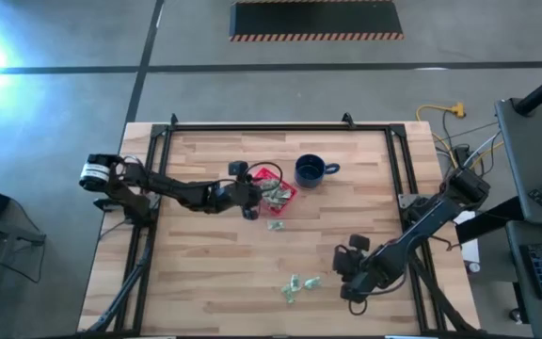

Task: Pick and place items into bin
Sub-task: Put the stevia packet into the bin

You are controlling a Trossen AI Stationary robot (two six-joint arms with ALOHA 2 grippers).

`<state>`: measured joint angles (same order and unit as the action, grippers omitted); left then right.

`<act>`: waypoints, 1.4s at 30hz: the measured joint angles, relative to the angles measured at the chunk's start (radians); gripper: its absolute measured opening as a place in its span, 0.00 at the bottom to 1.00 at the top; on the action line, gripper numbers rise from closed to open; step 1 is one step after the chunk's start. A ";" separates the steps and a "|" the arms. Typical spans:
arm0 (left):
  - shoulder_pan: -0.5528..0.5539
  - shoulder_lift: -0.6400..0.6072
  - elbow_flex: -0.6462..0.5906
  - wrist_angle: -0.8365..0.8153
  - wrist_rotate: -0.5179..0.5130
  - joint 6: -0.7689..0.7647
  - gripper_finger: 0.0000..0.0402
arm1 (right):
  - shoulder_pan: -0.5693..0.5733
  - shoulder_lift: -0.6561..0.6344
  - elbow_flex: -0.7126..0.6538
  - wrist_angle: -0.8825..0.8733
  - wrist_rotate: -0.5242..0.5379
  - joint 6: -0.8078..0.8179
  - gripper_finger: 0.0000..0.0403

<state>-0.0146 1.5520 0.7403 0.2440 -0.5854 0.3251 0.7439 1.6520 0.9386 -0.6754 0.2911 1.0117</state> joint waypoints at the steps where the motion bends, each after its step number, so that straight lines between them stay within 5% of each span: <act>1: 0.000 -0.001 0.000 0.000 0.000 -0.014 0.42 | -0.001 0.000 -0.009 0.000 0.001 0.006 0.33; 13: -0.063 -0.043 0.000 -0.001 0.007 -0.058 0.52 | -0.012 0.001 -0.097 0.011 0.044 0.012 0.40; 27: -0.184 -0.127 -0.011 -0.010 0.007 -0.059 0.53 | -0.012 0.001 -0.116 0.039 0.079 -0.017 0.04; 36: -0.245 -0.159 -0.009 -0.069 0.007 -0.061 0.53 | -0.011 0.001 -0.095 0.063 0.151 -0.104 0.02; 42: -0.293 -0.166 -0.007 -0.134 0.027 -0.111 0.53 | -0.011 0.000 -0.042 0.065 0.344 -0.258 0.02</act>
<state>-0.3079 1.3865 0.7330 0.1097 -0.5580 0.2145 0.7326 1.6524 0.8970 -0.6102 0.6352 0.7539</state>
